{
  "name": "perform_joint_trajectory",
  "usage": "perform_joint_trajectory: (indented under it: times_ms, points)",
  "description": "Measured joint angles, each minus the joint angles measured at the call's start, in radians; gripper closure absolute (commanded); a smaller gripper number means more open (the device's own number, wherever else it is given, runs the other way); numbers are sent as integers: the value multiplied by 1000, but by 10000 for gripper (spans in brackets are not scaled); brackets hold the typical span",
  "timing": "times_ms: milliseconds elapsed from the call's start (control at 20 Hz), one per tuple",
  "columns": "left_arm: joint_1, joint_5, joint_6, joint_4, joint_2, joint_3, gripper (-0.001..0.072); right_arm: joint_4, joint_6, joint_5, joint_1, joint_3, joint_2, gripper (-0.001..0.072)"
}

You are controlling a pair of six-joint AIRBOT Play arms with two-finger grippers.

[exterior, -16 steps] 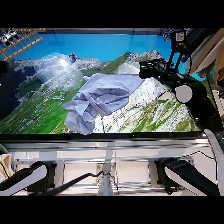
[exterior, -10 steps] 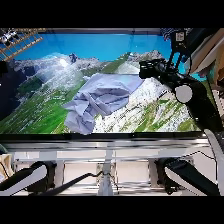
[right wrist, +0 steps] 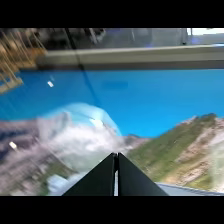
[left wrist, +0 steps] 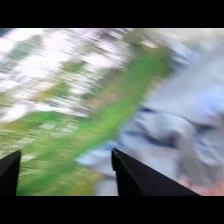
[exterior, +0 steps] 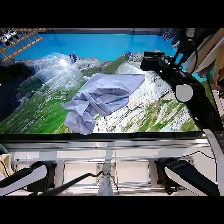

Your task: Fold the clothes and pants, and hang the long-sleeved shirts on hangers.

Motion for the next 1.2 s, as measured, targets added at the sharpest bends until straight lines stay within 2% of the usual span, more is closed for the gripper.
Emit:
perform_joint_trajectory:
  times_ms: [150, 350, 450, 500, 550, 600, 650, 700, 800, 850, 900, 950, 1100, 1200]
  points:
    - [-68, -13, 65, -164, -6, -151, 181, 60, 35, -5, -11, 0, 20, 680]
    - [-177, -16, 126, -249, 26, -374, 178, 87, 59, 26, -26, 1, 89, 678]
    - [-232, 7, 140, -268, 70, -470, 110, 90, 60, 44, -36, 3, 138, 677]
    - [-264, 41, 144, -279, 95, -515, 101, 83, 63, 72, -44, 4, 158, 677]
    - [-294, 79, 147, -287, 114, -554, 102, 67, 63, 115, -51, 4, 178, 606]
    - [-326, 127, 150, -299, 128, -587, 102, 51, 67, 163, -55, 5, 192, 488]
    - [-362, 180, 149, -307, 136, -620, 102, 30, 67, 227, -59, 6, 200, 315]
    - [-392, 232, 141, -314, 136, -644, 102, 14, 72, 291, -63, 5, 201, 276]
    - [-440, 342, 115, -320, 120, -678, 118, 1, 99, 426, -71, -1, 180, 276]
    - [-455, 396, 101, -320, 104, -688, 232, 8, 104, 484, -73, -8, 163, 276]
    - [-465, 441, 84, -321, 86, -695, 550, 28, 104, 530, -74, -17, 137, 276]
    - [-472, 482, 72, -320, 64, -700, 704, 64, 93, 563, -75, -26, 105, 276]
    - [-470, 571, 67, -311, 22, -701, 706, 182, 46, 615, -68, -43, -13, 277]
    - [-428, 547, 88, -285, 37, -669, 706, 226, 27, 638, -55, -49, -100, 275]
